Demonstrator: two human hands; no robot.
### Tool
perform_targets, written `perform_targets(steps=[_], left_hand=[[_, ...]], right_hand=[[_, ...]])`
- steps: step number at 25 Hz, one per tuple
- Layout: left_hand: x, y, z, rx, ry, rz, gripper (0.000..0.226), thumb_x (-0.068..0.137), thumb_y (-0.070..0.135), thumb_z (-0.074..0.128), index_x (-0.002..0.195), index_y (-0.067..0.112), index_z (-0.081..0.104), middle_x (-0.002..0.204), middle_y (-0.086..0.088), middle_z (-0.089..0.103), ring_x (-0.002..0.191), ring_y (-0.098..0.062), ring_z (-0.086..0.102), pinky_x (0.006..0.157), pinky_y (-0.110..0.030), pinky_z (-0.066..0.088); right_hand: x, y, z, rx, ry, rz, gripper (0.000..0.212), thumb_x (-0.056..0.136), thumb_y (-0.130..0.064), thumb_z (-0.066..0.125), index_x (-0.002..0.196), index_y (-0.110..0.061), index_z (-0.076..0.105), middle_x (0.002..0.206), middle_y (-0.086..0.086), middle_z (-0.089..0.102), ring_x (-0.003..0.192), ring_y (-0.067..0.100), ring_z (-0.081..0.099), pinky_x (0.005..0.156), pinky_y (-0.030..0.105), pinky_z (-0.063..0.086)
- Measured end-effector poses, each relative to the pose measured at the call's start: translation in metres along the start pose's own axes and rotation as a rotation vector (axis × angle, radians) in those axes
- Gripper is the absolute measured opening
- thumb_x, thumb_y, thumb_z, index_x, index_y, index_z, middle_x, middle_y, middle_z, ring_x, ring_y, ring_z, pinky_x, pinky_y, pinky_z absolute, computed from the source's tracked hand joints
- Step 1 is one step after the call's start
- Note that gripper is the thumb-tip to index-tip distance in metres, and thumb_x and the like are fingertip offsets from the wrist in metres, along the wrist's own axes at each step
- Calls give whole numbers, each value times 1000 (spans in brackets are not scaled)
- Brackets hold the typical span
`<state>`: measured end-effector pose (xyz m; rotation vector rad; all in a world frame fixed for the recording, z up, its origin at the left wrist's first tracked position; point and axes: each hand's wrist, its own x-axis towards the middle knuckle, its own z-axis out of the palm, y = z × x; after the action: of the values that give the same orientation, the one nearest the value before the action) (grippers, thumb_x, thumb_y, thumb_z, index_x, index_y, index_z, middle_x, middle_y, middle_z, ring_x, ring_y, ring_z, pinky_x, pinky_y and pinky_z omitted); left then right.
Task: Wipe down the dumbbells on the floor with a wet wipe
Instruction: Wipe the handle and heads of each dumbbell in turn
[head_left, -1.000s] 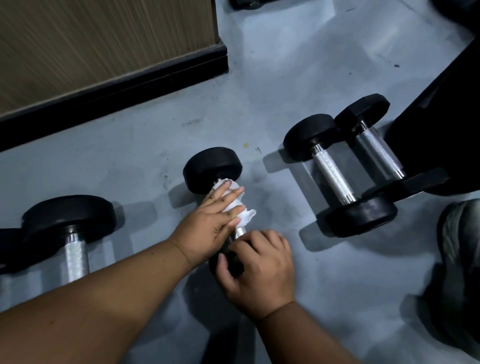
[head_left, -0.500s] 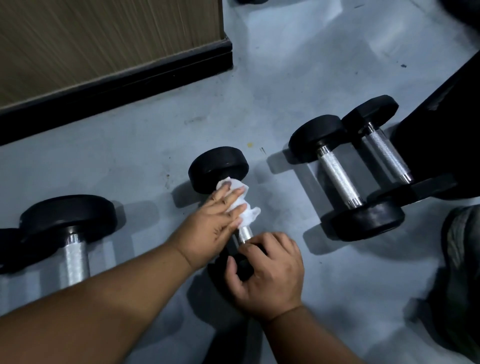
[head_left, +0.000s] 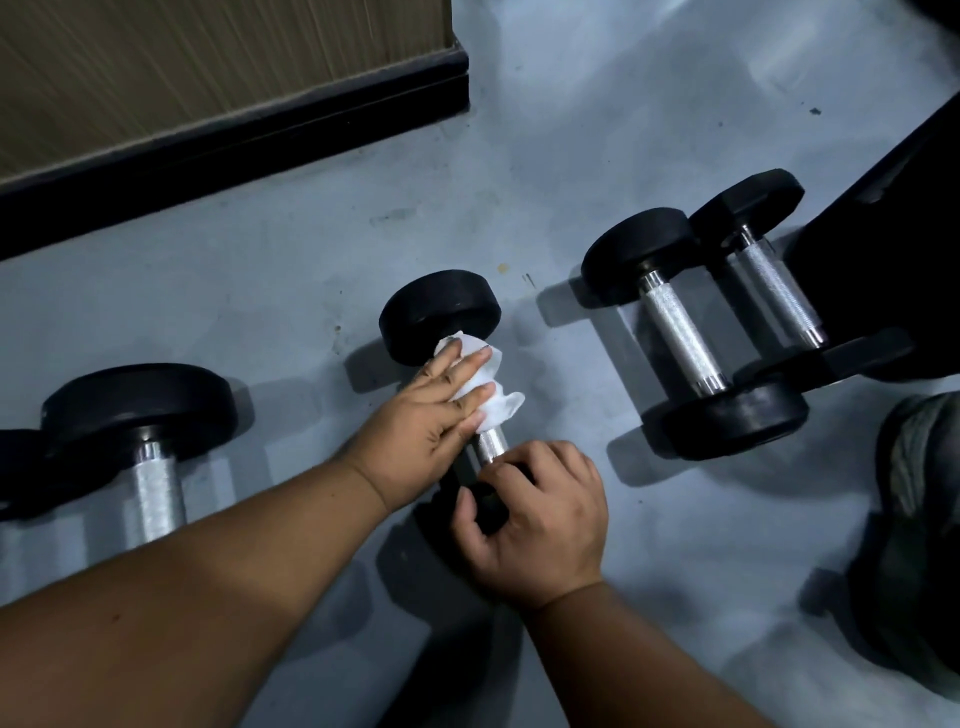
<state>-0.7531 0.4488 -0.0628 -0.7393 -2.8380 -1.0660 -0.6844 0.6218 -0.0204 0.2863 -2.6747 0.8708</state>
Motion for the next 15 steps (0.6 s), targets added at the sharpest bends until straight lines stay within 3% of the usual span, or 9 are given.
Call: perform_targets(steps=[4,8,12,15], left_hand=[[-12,17,2,-42,-57,47,38,104,28,48,135,12,64,159,-2,39,154,-21,18,125,-34,20],[-12,6,-4,28,-127,160,41,106,31,45,137,12,62,159,-5,39,153,-26,22,124,-39,23],[-2,-4,-7,67,-69,14,50,107,44,37,138,13,61,159,-2,36,152,-32,22,121,-52,26],[-4,7,-2,79,-20,-36,46,103,37,44,137,11,62,156,-3,39,149,-38,26,119,-57,29]], right_hand=[[2,-4,1,1,-1,3,19,73,-37,73,68,-18,69,74,3,61,70,30,54,66,43,45],[1,-4,-1,-4,1,15,20,72,-36,73,66,-18,67,72,2,59,69,29,53,64,42,44],[1,-1,-1,4,4,30,21,72,-37,72,66,-17,67,70,2,58,69,27,53,65,41,44],[-1,0,0,16,17,26,22,73,-37,72,66,-17,68,71,2,59,68,28,53,64,42,44]])
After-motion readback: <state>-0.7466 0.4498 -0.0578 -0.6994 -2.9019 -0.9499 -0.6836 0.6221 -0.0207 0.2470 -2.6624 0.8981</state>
